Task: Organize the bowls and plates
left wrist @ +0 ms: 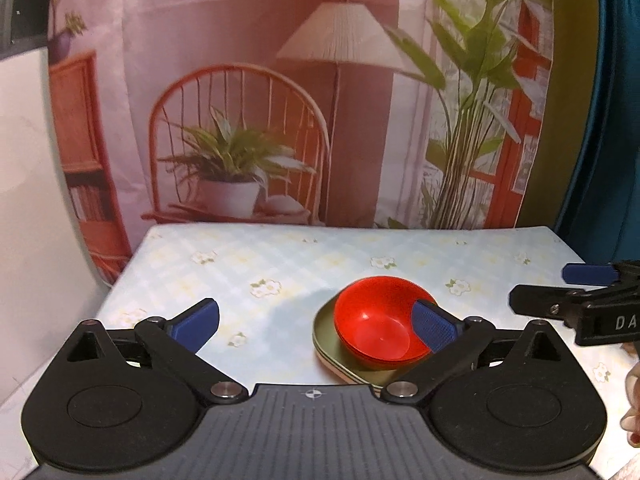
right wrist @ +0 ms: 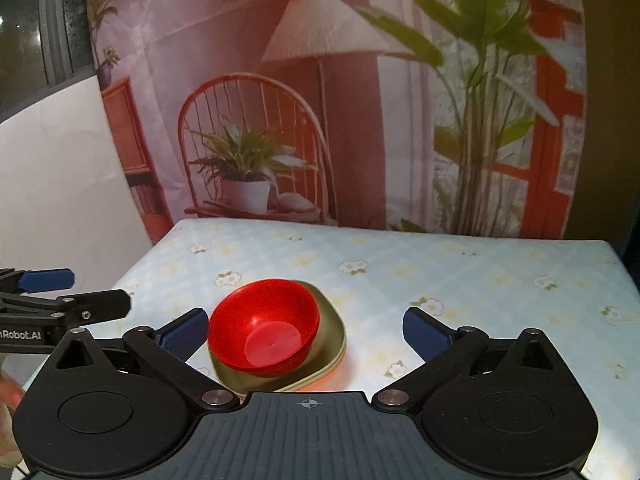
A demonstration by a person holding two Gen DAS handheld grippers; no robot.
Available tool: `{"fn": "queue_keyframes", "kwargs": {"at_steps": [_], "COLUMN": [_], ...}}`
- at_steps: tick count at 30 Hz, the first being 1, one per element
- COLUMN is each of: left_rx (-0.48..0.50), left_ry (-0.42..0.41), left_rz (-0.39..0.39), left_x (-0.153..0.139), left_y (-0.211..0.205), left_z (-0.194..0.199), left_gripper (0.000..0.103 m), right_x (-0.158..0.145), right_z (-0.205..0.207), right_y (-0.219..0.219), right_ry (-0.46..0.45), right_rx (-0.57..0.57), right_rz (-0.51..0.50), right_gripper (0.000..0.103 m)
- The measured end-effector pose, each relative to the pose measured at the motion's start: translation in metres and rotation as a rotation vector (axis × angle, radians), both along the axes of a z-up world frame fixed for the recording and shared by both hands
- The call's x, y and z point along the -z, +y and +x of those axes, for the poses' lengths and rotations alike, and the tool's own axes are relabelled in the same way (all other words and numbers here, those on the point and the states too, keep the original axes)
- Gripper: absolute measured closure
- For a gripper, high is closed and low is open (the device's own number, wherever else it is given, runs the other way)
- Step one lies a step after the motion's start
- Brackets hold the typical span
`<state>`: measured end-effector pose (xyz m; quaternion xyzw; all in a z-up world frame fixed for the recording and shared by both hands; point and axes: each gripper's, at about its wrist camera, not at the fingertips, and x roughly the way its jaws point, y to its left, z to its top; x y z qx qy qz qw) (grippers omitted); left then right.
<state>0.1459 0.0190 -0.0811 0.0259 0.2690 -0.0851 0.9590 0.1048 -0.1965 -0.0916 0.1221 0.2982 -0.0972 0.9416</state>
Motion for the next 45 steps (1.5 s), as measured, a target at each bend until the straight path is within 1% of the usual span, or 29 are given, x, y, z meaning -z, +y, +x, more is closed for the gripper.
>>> {"fn": "queue_keyframes", "kwargs": {"at_steps": [5, 9, 12, 20, 22, 25, 30, 33, 37, 45], "left_rx": [-0.017, 0.001, -0.011, -0.039, -0.037, -0.071, -0.078, -0.081, -0.077, -0.080], "left_ry": [-0.065, -0.109, -0.150, -0.216, -0.230, -0.256, -0.286, -0.296, -0.297, -0.286], "left_rz": [0.037, 0.044, 0.056, 0.031, 0.057, 0.085, 0.048, 0.040, 0.035, 0.024], "left_x": [-0.020, -0.034, -0.044, -0.072, -0.077, -0.084, -0.095, -0.099, -0.098, -0.095], "left_y": [0.002, 0.003, 0.003, 0.006, 0.002, -0.001, 0.002, 0.001, -0.001, 0.003], "left_z": [-0.032, -0.058, -0.079, -0.122, -0.131, -0.145, -0.160, -0.164, -0.168, -0.167], "left_gripper": [0.000, 0.000, 0.000, 0.000, 0.000, 0.000, 0.000, 0.000, 0.000, 0.000], "right_x": [-0.022, -0.038, -0.047, -0.070, -0.078, -0.088, -0.101, -0.107, -0.113, -0.114], "right_z": [-0.029, -0.054, -0.068, -0.107, -0.117, -0.127, -0.140, -0.148, -0.153, -0.158], "right_y": [0.012, 0.023, 0.028, 0.049, 0.055, 0.060, 0.067, 0.068, 0.069, 0.070], "right_ry": [-0.042, -0.078, -0.092, -0.141, -0.156, -0.170, -0.190, -0.206, -0.221, -0.229], "right_rx": [0.020, 0.033, 0.060, 0.082, 0.081, 0.085, 0.090, 0.090, 0.102, 0.107], "right_rz": [-0.023, -0.043, -0.055, -0.096, -0.103, -0.114, -0.121, -0.124, -0.145, -0.155], "right_gripper": [0.000, 0.000, 0.000, 0.000, 0.000, 0.000, 0.000, 0.000, 0.000, 0.000]}}
